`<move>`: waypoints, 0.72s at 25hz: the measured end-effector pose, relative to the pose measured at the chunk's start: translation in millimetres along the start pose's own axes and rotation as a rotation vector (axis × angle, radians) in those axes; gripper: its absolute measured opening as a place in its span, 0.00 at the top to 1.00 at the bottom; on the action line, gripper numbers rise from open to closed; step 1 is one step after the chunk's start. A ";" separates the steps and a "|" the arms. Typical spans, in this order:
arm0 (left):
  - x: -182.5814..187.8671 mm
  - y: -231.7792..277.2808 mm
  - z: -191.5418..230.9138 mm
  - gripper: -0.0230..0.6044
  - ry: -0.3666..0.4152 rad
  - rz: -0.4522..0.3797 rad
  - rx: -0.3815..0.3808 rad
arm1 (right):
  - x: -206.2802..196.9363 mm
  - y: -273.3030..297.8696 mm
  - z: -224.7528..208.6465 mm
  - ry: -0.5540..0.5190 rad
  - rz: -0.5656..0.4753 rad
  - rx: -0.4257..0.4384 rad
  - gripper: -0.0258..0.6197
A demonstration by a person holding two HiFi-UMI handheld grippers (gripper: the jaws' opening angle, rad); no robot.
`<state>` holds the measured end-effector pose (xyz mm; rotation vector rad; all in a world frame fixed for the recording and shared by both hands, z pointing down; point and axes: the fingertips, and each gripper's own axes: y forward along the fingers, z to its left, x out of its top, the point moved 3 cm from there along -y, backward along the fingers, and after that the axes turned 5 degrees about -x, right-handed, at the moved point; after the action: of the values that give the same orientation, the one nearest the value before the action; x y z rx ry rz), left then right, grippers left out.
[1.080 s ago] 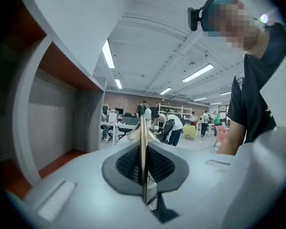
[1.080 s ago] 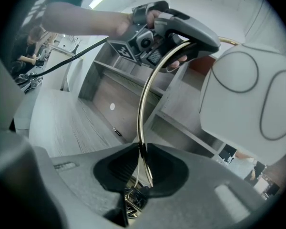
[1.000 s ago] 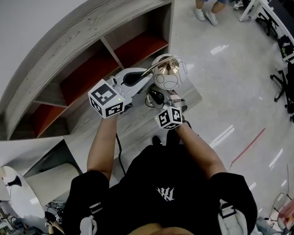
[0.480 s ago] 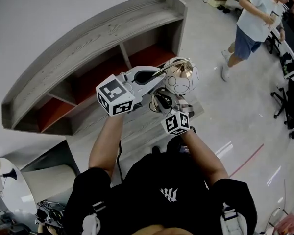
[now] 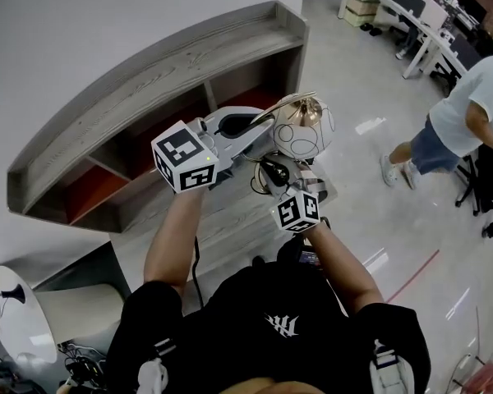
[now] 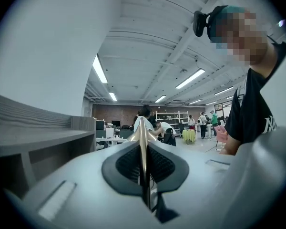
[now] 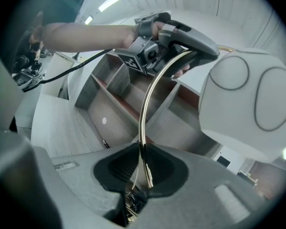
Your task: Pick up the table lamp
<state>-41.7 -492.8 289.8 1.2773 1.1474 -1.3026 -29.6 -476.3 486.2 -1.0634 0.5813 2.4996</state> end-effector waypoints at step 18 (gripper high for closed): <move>60.9 -11.3 -13.7 0.96 0.084 -0.065 -0.005 | 47.8 -24.6 -18.8 -0.049 -0.046 -0.009 0.88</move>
<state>-51.9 -478.7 228.8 1.3108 1.2596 -1.3030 -37.9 -456.9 433.3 -1.0049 0.5259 2.4836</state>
